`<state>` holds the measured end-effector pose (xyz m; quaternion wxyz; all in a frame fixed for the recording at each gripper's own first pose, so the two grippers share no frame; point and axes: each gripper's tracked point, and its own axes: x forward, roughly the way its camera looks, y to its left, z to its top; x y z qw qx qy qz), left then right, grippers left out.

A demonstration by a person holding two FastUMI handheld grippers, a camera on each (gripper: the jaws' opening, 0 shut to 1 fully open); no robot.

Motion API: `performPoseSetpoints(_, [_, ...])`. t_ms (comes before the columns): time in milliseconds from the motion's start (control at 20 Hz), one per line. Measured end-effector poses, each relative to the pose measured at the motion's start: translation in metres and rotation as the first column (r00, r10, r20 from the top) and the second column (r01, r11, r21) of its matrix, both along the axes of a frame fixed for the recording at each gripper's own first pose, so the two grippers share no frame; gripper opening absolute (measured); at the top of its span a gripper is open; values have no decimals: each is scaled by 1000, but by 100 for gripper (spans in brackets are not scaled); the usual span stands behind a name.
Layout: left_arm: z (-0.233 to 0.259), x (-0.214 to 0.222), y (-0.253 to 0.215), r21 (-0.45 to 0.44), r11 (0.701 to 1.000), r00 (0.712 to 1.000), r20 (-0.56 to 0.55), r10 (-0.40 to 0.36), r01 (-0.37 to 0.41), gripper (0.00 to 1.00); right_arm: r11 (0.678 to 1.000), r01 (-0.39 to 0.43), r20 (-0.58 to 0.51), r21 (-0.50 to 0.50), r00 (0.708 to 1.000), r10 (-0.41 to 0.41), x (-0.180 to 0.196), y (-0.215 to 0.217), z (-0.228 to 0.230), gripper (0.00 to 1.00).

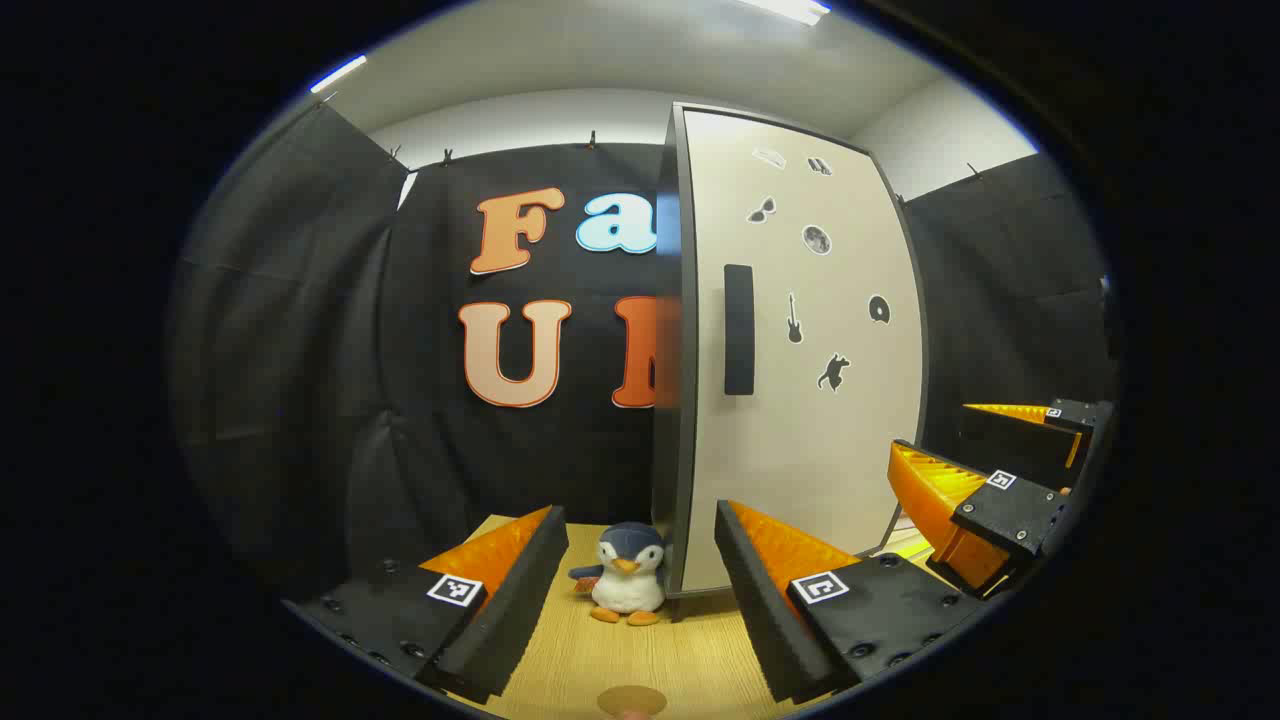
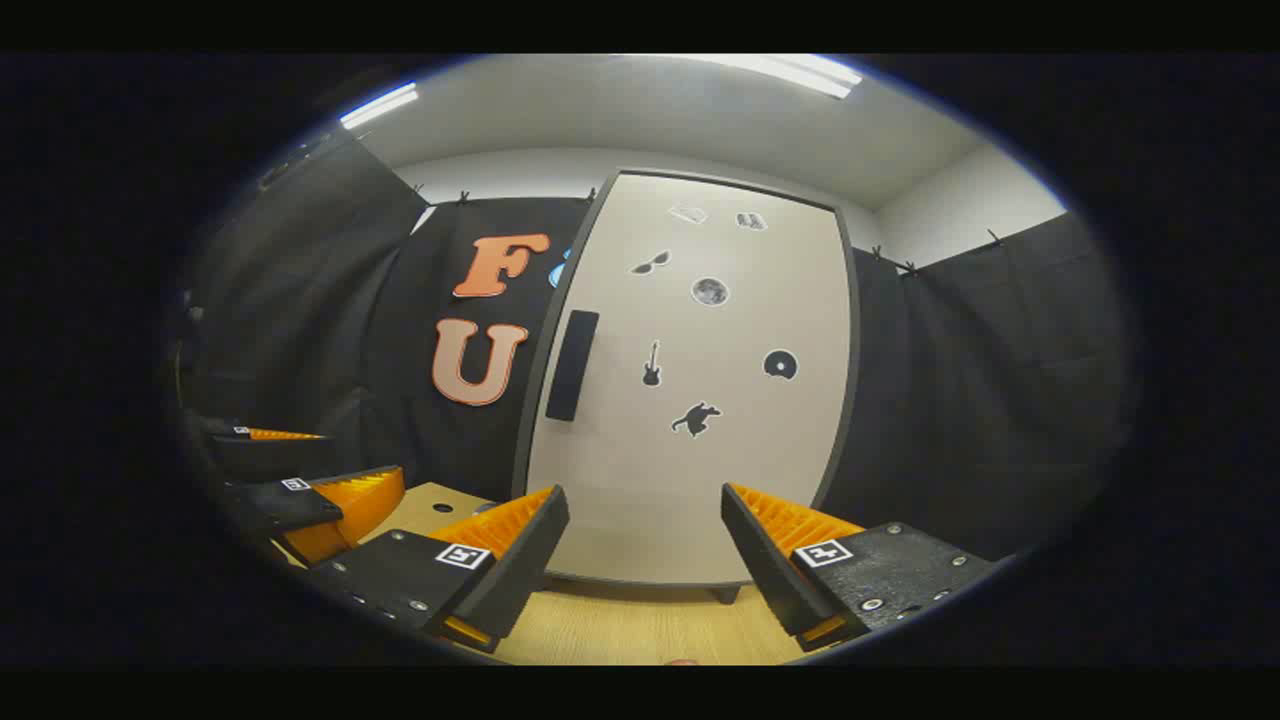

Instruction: Open the cabinet door with the right hand, grasp the bottle in the cabinet with the left hand and place it on the coaster, then close the cabinet door with the right hand.

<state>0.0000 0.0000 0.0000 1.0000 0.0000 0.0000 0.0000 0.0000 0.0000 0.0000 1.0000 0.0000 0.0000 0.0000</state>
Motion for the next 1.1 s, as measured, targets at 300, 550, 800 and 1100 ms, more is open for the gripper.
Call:
performPoseSetpoints(300, [5, 2, -3, 3, 1000, 1000, 7, 15, -15, 96, 1000, -2, 9, -15, 1000, 2, -4, -11, 4, 95])
performPoseSetpoints(550, [7, 5, -8, 2, 999, 999, 18, 42, -42, 99, 1000, -3, 4, -5, 1000, 3, -2, -26, 0, 95])
performPoseSetpoints(800, [9, 1, -9, -1, 996, 996, 17, 86, -86, 99, 999, -27, 21, -24, 999, 28, 5, -30, 2, 95])
performPoseSetpoints(1100, [15, -2, 1, 13, 990, 989, 30, 143, -143, 96, 995, -103, 49, -6, 994, 103, 33, -9, 20, 95])
